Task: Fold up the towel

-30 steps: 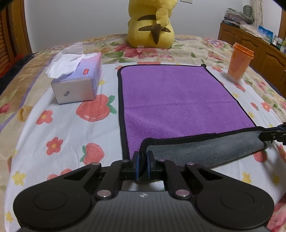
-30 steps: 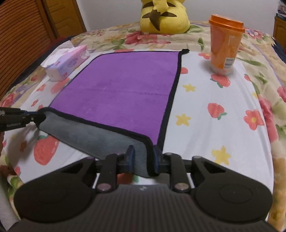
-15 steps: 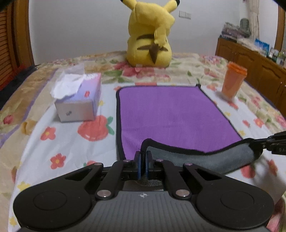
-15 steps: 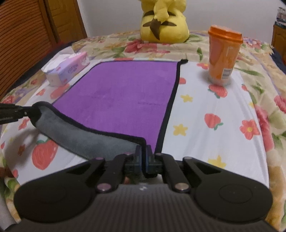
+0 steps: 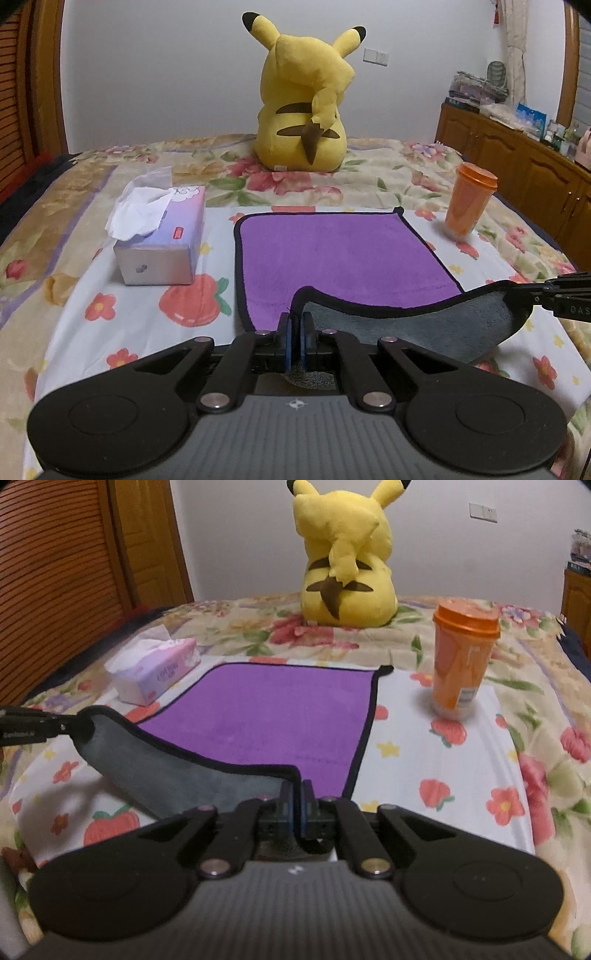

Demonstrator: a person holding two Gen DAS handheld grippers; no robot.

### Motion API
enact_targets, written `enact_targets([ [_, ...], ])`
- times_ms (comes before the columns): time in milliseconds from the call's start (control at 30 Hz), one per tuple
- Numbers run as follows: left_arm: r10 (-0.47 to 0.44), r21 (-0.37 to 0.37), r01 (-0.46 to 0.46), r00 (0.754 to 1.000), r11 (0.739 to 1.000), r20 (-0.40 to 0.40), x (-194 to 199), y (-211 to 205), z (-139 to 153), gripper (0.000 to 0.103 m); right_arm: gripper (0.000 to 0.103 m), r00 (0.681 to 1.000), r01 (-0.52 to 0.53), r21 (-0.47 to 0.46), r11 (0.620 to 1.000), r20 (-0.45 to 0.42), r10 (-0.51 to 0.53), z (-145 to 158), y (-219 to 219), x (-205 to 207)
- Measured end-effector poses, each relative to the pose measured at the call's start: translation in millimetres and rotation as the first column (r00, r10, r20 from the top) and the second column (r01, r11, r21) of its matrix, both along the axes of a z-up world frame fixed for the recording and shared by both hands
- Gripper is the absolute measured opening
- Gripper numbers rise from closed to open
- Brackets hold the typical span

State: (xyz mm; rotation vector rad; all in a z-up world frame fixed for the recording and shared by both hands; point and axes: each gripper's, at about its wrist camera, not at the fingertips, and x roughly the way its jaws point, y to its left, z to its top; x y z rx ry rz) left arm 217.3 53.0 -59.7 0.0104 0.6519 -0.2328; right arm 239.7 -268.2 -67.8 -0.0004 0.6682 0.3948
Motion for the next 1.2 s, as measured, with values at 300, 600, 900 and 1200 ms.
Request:
enact_targets([
  [300, -0.002, 0.009, 0.002, 1.000, 1.000, 0.010, 10, -2, 2, 0.007, 0.004, 0.999, -0.012, 0.009, 1.000, 0.032, 0.011, 2, -1, 9],
  [600, -0.010, 0.020, 0.009, 1.000, 1.000, 0.026, 19, -3, 6, 0.007, 0.004, 0.999, -0.007, -0.016, 1.000, 0.042, 0.008, -2, -1, 20],
  [900, -0.012, 0.028, 0.011, 0.999, 1.000, 0.037, 34, -5, 10, 0.007, 0.004, 0.998, -0.016, -0.065, 0.998, 0.066, 0.020, -2, 2, 33],
  [1200, -0.017, 0.014, 0.016, 0.999, 1.000, 0.050, 50, -4, 13, 0.007, 0.004, 0.995, -0.015, -0.098, 0.995, 0.098, 0.025, 7, 6, 46],
])
